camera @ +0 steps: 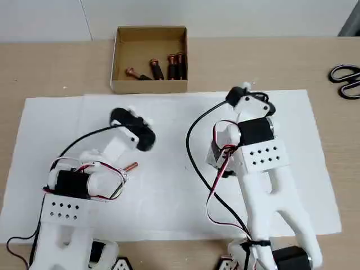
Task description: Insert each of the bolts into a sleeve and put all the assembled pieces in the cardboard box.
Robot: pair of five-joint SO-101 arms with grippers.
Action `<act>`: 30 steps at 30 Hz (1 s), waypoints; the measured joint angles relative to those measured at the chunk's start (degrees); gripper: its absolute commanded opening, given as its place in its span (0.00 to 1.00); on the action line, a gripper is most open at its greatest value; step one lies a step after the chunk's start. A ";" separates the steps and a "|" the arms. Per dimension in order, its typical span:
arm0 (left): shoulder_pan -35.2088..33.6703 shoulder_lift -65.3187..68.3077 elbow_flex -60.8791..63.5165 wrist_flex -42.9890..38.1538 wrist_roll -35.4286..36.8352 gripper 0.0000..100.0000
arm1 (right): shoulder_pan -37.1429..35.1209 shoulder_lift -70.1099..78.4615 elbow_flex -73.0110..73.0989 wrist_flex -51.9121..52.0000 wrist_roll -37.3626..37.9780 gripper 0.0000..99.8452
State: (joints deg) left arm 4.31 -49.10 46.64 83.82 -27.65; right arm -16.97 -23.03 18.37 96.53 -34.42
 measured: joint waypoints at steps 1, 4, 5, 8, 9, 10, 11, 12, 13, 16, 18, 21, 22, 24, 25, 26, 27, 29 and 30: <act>-0.53 0.00 0.00 0.18 -0.44 0.13 | 0.00 0.00 0.26 0.00 0.00 0.00; -1.49 0.00 -0.97 1.23 -1.05 0.13 | 0.00 0.00 0.35 -0.09 0.00 0.00; -1.67 0.00 -1.93 1.85 -0.97 0.13 | 0.00 0.00 0.53 -0.26 0.00 0.00; -1.76 3.16 -5.80 6.15 1.23 0.13 | 0.00 0.00 1.67 -2.02 -0.09 0.00; -1.76 5.27 -7.56 8.09 1.76 0.13 | 0.00 0.00 2.20 -2.73 0.00 0.00; -1.76 7.65 -9.49 9.93 2.11 0.13 | 0.00 0.00 2.64 -3.43 0.00 0.00; -2.02 10.20 -11.78 11.78 2.20 0.13 | 0.00 0.00 2.81 -4.13 0.00 0.00; -2.55 12.84 -14.07 13.36 2.37 0.13 | 0.00 0.00 2.99 -4.75 0.00 0.00; -3.16 15.30 -16.62 14.33 2.55 0.13 | 0.00 0.00 3.08 -5.19 0.00 0.00; -4.40 22.24 -23.12 14.95 2.64 0.13 | 0.00 0.00 3.16 -6.33 0.00 0.00; -4.75 26.90 -25.49 15.21 2.81 0.13 | 0.00 0.00 3.16 -6.33 0.00 0.00; -4.75 33.32 -26.55 15.38 2.02 0.13 | 0.00 0.00 3.16 -6.33 0.00 0.00; -4.75 35.08 -26.55 15.38 1.85 0.13 | 0.00 0.00 3.16 -6.33 0.00 0.00; -4.75 37.89 -26.55 15.38 1.67 0.13 | 0.00 0.00 3.16 -6.33 0.00 0.00; -4.75 38.59 -26.55 15.38 1.41 0.13 | 0.00 0.00 3.16 -6.33 0.00 0.00; -4.75 38.77 -26.55 15.38 1.23 0.13 | 0.00 0.00 3.16 -6.33 0.00 0.00; -4.75 38.77 -26.55 15.38 0.97 0.13 | 0.00 0.00 3.16 -6.33 0.00 0.00; -4.75 39.30 -26.64 15.38 0.70 0.13 | 0.00 0.00 3.16 -6.33 0.00 0.00; -4.75 39.56 -26.64 15.38 0.70 0.13 | 0.00 0.00 3.16 -6.33 0.00 0.00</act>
State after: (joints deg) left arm -0.44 -9.54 20.00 99.21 -26.95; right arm -16.97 -23.03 21.54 90.20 -34.42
